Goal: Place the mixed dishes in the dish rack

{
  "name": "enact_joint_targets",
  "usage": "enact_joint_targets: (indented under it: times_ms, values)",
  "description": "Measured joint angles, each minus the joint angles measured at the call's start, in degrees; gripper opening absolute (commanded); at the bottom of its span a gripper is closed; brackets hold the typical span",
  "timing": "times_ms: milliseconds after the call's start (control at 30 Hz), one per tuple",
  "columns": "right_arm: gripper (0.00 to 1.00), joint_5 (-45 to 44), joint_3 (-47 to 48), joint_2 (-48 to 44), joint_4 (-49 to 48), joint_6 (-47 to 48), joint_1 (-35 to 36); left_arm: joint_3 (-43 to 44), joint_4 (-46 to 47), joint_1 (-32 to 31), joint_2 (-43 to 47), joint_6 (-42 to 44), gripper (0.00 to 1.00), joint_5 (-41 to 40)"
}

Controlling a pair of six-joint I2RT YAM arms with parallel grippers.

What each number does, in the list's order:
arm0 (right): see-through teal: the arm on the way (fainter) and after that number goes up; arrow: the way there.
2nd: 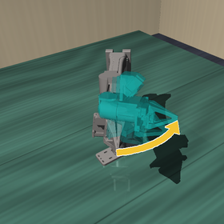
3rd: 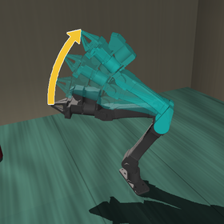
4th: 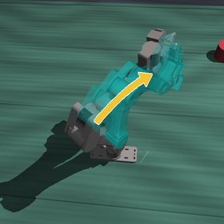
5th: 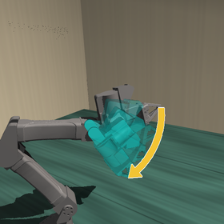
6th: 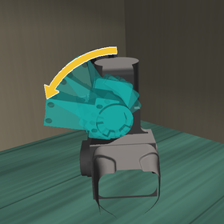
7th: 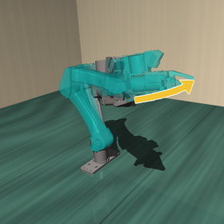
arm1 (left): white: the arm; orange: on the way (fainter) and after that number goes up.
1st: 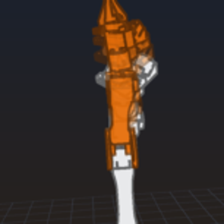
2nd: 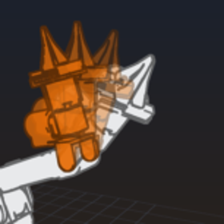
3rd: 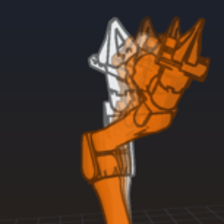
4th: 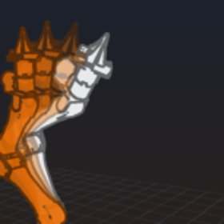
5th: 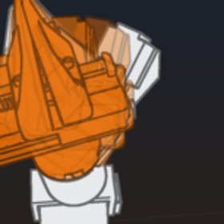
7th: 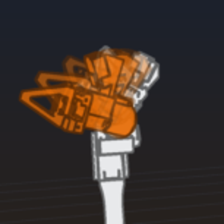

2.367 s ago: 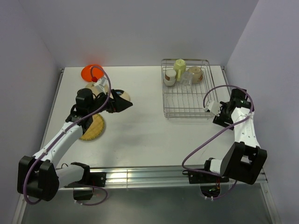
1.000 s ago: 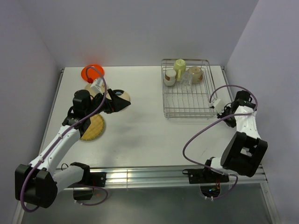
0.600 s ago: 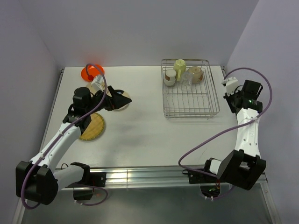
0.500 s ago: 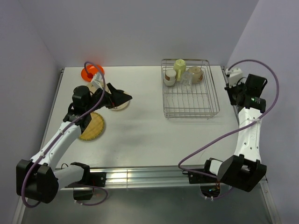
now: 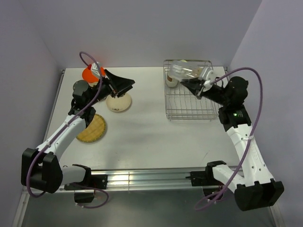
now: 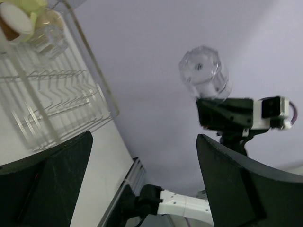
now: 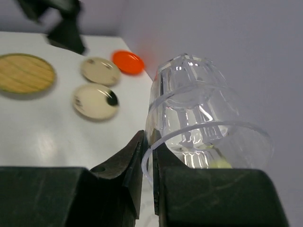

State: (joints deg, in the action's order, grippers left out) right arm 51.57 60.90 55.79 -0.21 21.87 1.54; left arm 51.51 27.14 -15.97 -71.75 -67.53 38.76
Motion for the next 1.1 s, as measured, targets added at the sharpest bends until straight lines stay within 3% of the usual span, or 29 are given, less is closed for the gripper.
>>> enact_joint_targets:
  times_ms: [133, 333, 800, 1100]
  values:
    - [0.0, 0.57, -0.09, 1.38, -4.31, 5.42, 11.8, -1.31, 9.6, -0.44, -0.48, -7.8, 0.99, -0.74]
    - [0.0, -3.3, -0.2, 5.79, -8.83, 8.66, 21.68, -4.28, 18.6, -2.03, -0.44, -14.75, 0.99, -2.84]
    - [0.0, -30.05, -5.14, 13.62, -26.18, 8.37, 41.38, -8.85, 25.44, -7.74, 3.43, -10.29, 0.99, -14.19]
    - [0.0, -43.69, -8.04, 18.88, -38.62, 13.88, 46.12, -5.81, 28.11, -10.27, -2.67, -10.34, 0.99, -17.0]
